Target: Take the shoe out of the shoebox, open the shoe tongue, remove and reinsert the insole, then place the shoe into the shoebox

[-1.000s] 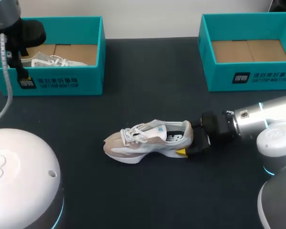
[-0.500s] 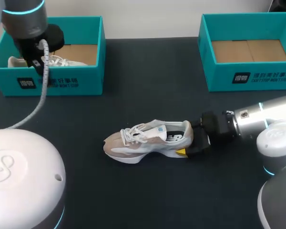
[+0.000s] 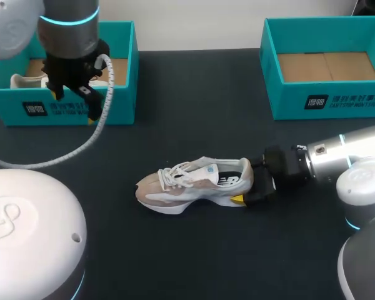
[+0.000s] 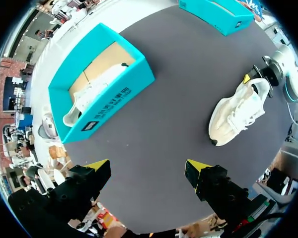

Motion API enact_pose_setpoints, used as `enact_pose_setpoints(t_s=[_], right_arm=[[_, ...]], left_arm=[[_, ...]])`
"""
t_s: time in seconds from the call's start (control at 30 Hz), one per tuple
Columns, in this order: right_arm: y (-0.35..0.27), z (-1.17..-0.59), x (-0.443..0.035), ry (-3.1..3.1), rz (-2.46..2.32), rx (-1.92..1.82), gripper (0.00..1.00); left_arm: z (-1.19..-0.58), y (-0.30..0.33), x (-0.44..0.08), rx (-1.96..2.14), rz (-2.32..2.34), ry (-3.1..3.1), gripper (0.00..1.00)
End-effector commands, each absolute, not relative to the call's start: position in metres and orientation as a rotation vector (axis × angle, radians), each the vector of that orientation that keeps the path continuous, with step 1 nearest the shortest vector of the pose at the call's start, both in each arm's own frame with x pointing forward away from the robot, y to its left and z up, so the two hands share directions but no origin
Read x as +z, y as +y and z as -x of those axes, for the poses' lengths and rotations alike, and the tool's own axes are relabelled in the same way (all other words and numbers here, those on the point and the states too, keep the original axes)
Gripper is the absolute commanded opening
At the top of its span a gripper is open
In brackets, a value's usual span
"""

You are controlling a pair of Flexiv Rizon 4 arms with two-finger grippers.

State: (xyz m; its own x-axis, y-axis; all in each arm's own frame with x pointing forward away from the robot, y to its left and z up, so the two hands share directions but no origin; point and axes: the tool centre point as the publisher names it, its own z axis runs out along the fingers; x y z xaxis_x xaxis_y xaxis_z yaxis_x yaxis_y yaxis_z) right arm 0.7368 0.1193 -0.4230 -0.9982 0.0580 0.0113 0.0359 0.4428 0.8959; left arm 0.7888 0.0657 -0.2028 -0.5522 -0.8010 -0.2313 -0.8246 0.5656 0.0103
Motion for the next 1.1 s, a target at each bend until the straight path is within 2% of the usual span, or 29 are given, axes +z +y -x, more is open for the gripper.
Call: enact_pose_setpoints(t_s=[0.03,0.3,0.67,1.1], right_arm=[[0.125,-0.737,-0.427,2.654,-0.089,1.639,0.00],[0.125,-0.737,-0.427,2.654,-0.089,1.639,0.00],[0.125,-0.737,-0.427,2.654,-0.089,1.639,0.00],[0.125,-0.737,-0.427,2.654,-0.089,1.639,0.00]], left_arm=[[-0.775,0.048,-0.202,0.155,1.362,2.581,1.00],[-0.763,0.005,-0.207,0.166,1.488,2.505,1.00],[-0.746,-0.053,-0.221,0.292,1.410,2.442,1.00],[-0.746,-0.053,-0.221,0.292,1.410,2.442,1.00]])
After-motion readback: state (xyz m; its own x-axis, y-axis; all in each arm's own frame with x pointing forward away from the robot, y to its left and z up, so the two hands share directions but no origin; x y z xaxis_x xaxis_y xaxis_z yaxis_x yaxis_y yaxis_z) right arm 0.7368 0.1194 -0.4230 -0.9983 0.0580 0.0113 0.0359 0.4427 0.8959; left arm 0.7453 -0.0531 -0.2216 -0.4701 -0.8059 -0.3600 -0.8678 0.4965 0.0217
